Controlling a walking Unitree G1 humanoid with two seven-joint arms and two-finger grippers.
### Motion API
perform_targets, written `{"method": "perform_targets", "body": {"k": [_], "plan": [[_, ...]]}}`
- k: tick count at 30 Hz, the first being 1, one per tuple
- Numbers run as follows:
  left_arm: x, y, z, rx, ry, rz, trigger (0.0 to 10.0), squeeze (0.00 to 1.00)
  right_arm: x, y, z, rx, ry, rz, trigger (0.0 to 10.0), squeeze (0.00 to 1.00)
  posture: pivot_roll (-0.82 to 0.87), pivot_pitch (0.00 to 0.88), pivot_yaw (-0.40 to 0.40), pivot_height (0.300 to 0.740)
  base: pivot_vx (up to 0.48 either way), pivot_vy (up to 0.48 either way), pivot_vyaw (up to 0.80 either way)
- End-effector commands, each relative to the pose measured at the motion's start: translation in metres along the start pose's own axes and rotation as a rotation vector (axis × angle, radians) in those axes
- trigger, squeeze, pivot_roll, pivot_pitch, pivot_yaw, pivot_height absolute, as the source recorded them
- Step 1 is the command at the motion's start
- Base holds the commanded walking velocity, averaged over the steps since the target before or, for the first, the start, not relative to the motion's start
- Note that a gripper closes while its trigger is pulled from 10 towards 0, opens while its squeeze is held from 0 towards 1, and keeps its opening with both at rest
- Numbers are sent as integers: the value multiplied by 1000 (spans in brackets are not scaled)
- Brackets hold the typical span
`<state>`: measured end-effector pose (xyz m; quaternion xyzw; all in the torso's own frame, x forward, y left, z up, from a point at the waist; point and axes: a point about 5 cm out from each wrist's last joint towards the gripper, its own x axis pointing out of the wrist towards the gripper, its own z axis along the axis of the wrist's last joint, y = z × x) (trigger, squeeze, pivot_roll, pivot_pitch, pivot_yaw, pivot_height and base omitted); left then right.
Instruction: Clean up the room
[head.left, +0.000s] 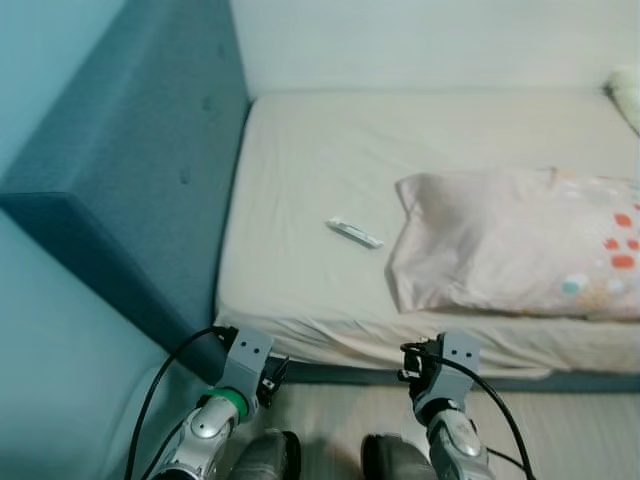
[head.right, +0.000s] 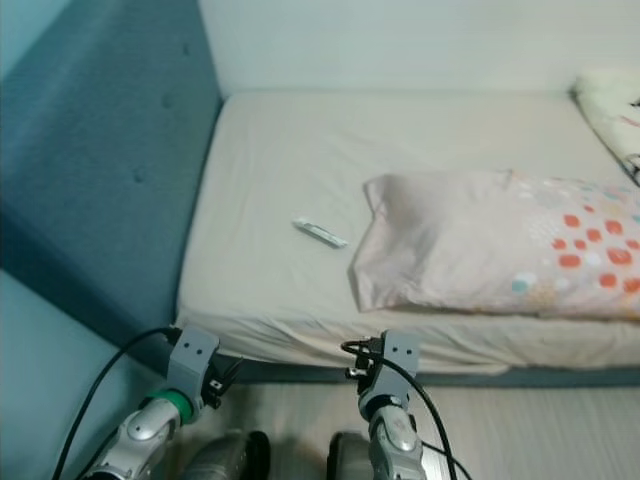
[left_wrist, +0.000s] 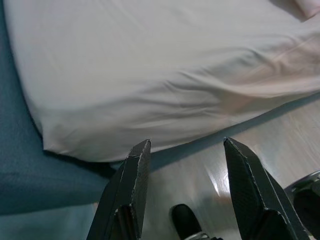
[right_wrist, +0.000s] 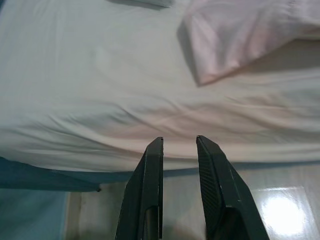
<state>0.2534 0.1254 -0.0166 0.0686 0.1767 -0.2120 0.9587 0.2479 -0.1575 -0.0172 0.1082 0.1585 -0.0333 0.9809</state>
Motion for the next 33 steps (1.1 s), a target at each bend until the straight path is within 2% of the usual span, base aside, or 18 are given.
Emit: {"method": "perform_targets", "body": {"k": [1,18,25,27,33], "plan": [[-3,-4,-7,0,31,-18,10000,0,-5,-4,-8,13,29,-21,10000,0,36,132,98,740,0,0,0],[0,3,-6,-20,50,83,10000,0,-2,-5,-2,-9,7,-26,10000,0,34,132,94,740,0,0,0],[0,4,-7,-41,66,106,10000,0,0,-5,-1,-98,21,-5,10000,0,31,132,87,740,0,0,0],[1,3,-7,-48,67,105,10000,0,0,-4,-1,-108,23,4,10000,0,30,132,86,740,0,0,438],[2,3,-6,-66,67,115,10000,0,1,-1,-1,-141,30,28,10000,0,30,131,85,740,0,-465,800]]}}
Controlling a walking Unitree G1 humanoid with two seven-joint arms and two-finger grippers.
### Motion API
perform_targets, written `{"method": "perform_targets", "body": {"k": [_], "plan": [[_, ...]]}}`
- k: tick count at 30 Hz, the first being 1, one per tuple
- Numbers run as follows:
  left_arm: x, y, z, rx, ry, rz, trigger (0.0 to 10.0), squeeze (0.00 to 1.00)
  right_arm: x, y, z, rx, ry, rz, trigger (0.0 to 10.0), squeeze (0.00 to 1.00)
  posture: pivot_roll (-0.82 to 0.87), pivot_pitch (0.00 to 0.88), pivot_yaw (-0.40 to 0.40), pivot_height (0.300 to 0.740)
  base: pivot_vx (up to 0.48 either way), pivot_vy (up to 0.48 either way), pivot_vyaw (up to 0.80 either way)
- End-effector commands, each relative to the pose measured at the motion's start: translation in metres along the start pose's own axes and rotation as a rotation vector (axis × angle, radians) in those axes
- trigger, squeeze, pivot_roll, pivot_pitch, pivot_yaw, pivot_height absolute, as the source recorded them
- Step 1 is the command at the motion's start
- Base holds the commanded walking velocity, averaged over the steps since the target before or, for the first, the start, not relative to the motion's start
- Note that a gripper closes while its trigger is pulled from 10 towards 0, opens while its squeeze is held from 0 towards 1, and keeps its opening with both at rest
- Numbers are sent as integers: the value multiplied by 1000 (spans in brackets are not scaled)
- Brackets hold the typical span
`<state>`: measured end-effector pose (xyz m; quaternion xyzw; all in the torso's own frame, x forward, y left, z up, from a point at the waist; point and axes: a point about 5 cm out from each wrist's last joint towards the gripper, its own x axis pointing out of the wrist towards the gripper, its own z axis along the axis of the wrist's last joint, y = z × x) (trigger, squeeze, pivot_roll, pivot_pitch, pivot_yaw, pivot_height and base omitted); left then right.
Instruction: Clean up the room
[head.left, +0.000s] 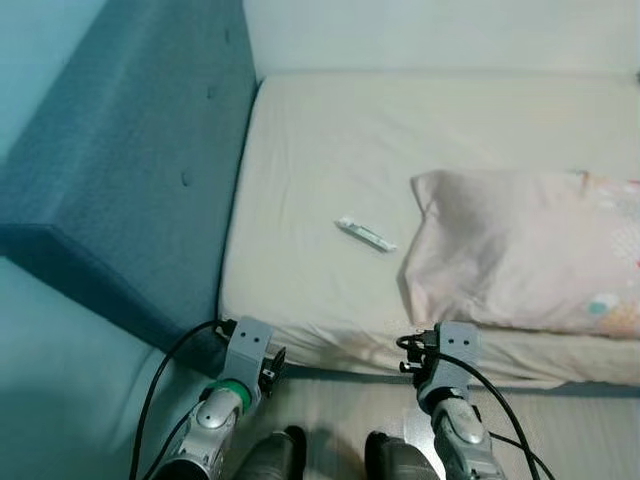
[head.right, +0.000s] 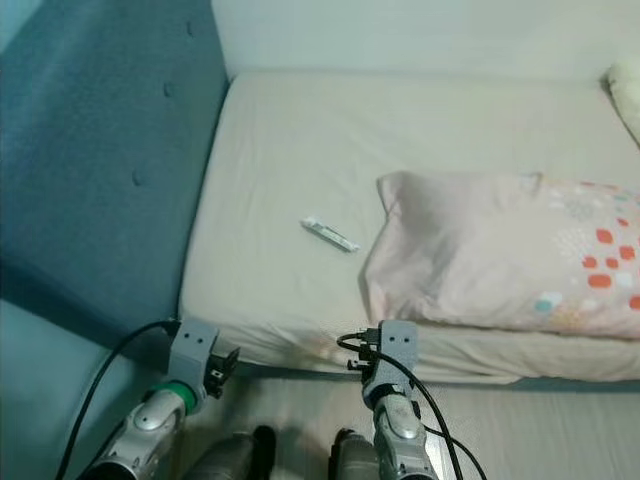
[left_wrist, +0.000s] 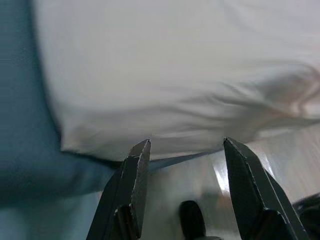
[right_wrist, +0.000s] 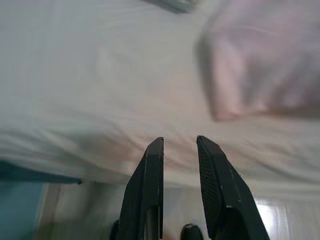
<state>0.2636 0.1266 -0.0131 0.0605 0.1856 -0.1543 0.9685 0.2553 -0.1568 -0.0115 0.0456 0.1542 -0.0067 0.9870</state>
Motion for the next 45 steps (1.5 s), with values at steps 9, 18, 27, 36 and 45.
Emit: {"method": "perform_targets", "body": {"k": [9,18,27,36,45], "plan": [[-4,-1,-12,-24,70,19,10000,0,-4,2,-14,-28,89,25,10000,0,30,129,86,740,0,-427,711],[-3,4,-14,-42,99,44,10000,0,-4,5,-19,-19,123,44,10000,0,29,125,83,740,0,0,0],[-3,4,-15,-35,108,45,10000,0,-5,5,-20,-17,130,49,10000,0,29,120,86,740,0,262,0],[-2,0,-10,-25,68,29,10000,0,-6,3,-20,-3,118,34,10000,0,28,117,91,740,0,0,0],[1,0,-2,-30,23,39,10000,0,-2,-8,-3,-13,15,-35,10000,0,26,119,88,740,0,0,0]]}}
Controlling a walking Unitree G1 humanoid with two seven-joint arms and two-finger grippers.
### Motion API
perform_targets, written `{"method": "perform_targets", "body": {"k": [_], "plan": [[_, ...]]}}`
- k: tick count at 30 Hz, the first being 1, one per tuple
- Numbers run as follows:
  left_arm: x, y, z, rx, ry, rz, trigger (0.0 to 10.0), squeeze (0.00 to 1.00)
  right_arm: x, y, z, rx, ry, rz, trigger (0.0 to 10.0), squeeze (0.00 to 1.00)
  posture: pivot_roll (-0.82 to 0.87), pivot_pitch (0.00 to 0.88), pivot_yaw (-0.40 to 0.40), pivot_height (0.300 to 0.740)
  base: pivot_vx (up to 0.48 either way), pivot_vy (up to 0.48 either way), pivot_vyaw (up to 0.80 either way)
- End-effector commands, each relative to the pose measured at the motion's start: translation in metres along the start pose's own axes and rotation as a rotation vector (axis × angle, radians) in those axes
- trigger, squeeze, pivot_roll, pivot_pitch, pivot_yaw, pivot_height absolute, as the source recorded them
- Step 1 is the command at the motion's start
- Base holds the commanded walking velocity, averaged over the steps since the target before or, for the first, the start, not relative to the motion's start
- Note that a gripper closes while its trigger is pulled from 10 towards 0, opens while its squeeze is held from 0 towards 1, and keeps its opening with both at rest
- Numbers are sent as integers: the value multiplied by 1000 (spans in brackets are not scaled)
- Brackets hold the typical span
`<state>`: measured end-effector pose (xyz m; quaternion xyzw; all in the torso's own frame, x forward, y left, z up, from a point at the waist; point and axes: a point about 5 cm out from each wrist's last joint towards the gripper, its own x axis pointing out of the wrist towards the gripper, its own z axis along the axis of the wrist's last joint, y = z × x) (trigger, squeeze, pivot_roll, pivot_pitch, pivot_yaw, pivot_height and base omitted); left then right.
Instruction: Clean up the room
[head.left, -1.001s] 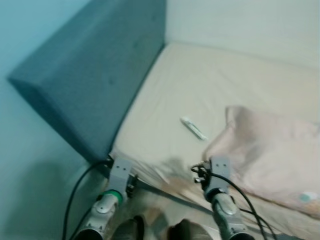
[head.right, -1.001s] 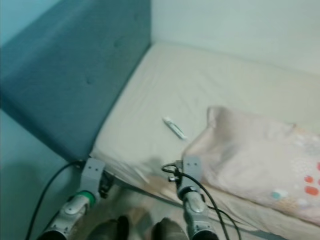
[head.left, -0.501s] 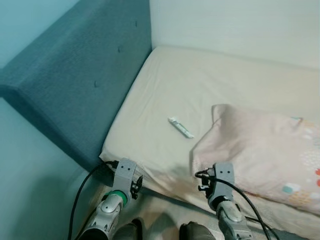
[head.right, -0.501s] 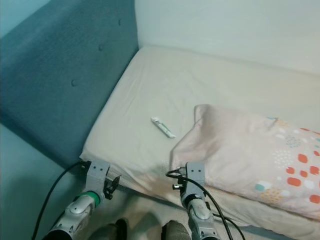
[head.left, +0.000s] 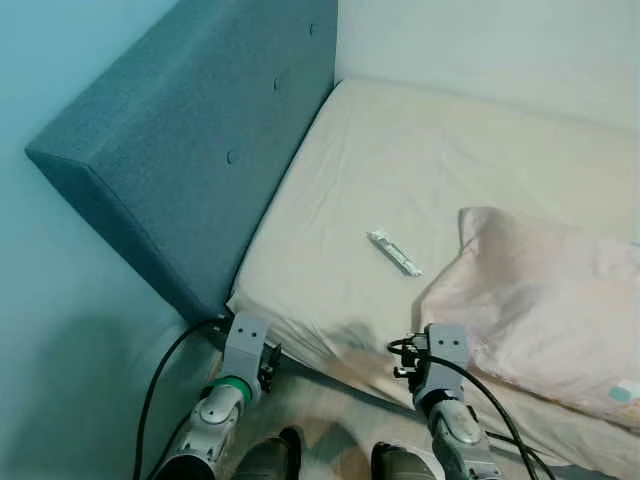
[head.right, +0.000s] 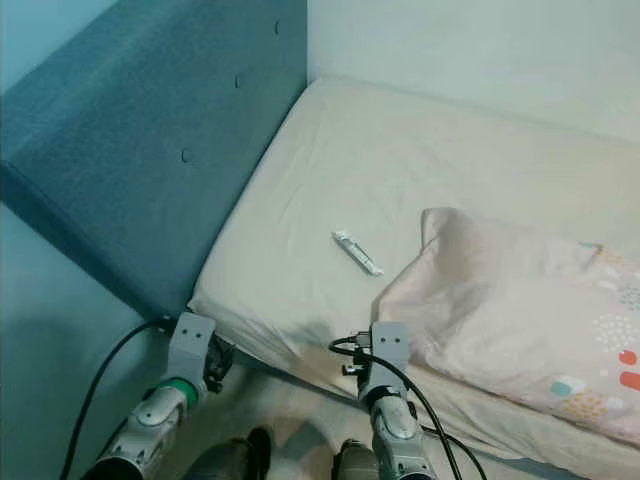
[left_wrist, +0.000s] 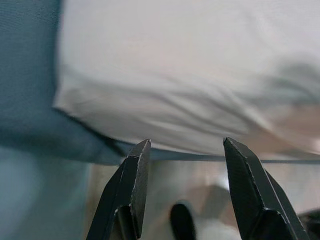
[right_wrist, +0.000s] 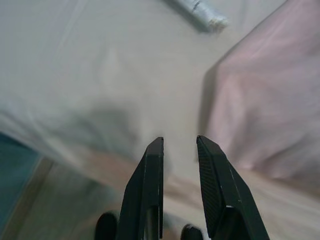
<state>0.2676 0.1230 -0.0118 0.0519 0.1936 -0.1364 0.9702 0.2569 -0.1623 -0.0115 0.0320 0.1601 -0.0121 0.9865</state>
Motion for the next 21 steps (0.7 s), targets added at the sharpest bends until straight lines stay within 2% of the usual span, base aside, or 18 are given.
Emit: {"method": "perform_targets", "body": {"k": [1,3,9,21], "plan": [[-3,2,-5,-4,9,8,10000,0,-4,-3,-4,12,4,-19,10000,0,26,119,88,740,0,0,0],[-3,3,-3,-7,1,13,10000,0,-2,-3,-1,10,-11,-20,10000,0,26,119,88,740,0,0,0],[-1,13,16,-39,-115,52,10000,0,11,-6,33,3,-137,-13,10000,0,33,122,79,740,0,0,0],[1,11,23,-33,-144,50,10000,0,17,0,44,-12,-167,15,10000,0,35,115,70,740,0,0,0]]}}
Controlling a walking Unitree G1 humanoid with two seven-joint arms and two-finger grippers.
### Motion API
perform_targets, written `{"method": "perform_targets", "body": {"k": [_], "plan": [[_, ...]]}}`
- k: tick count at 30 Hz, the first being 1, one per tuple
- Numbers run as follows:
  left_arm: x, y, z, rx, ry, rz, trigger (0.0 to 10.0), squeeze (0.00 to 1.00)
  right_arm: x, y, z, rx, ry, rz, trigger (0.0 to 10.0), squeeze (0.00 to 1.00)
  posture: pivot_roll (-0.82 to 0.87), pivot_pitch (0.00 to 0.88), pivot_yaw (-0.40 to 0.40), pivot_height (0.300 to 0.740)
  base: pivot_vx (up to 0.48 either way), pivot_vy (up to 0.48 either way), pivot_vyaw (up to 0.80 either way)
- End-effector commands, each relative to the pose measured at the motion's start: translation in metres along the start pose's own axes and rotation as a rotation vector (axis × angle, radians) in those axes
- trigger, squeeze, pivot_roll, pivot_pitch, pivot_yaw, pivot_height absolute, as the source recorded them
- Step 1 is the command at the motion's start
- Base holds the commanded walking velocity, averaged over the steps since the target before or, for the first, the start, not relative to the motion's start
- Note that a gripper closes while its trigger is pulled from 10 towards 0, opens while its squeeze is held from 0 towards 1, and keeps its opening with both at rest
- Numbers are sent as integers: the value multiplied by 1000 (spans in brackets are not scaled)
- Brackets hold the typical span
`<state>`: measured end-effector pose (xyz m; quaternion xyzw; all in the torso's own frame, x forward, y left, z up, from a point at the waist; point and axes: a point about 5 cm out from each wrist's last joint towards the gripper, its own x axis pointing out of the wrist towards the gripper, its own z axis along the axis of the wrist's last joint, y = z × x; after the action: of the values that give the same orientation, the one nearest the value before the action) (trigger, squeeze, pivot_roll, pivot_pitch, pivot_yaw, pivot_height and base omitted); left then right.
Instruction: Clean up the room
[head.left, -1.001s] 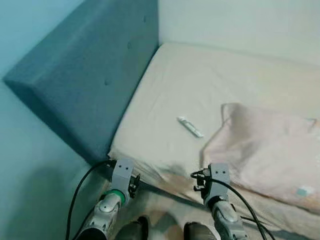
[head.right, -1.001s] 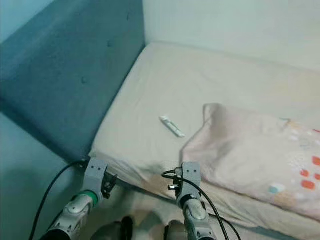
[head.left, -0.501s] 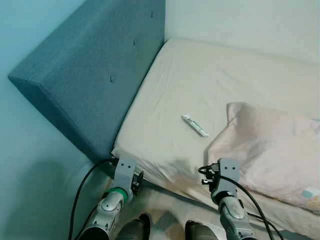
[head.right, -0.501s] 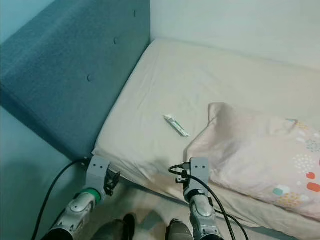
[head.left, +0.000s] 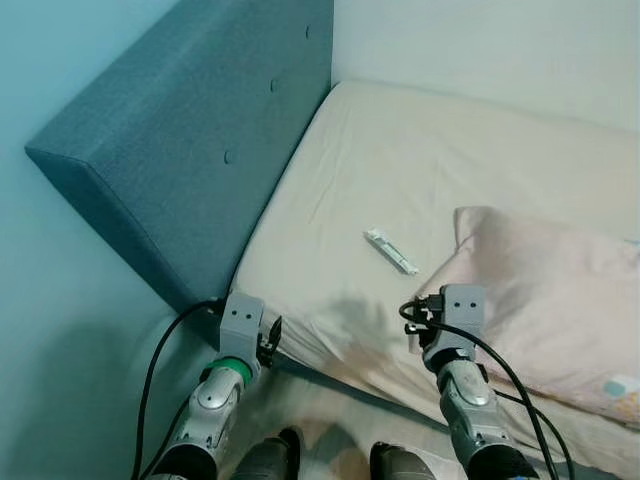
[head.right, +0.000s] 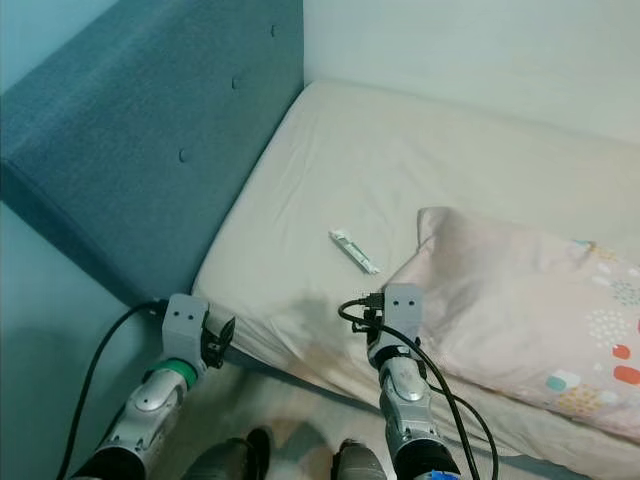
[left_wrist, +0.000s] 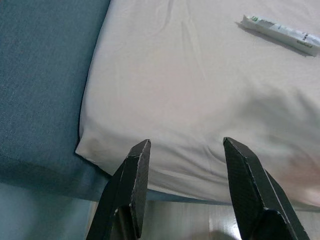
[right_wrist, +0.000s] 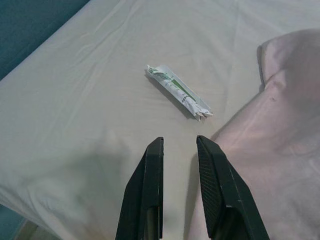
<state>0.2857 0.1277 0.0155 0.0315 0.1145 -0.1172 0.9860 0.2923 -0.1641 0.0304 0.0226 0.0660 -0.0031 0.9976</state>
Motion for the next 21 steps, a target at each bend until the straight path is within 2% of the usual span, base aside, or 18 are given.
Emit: {"method": "perform_targets", "body": {"k": [1,8,13,16,21], "plan": [[-5,1,-7,-5,19,9,10000,0,-5,-2,-7,8,23,-5,10000,0,35,116,70,740,0,0,0],[-5,0,-7,-12,18,2,10000,0,-6,-1,-10,9,38,-1,10000,0,33,118,72,740,0,0,0],[-5,1,-7,-11,20,1,10000,0,-7,2,-11,-33,42,19,10000,0,34,119,74,740,0,0,0],[-4,0,-7,-2,26,-1,10000,0,-7,4,-10,-77,40,39,10000,0,36,119,74,740,0,0,800],[-4,0,-7,-10,26,-4,10000,0,-6,7,-12,-62,50,50,10000,0,39,119,72,740,0,0,800]]}}
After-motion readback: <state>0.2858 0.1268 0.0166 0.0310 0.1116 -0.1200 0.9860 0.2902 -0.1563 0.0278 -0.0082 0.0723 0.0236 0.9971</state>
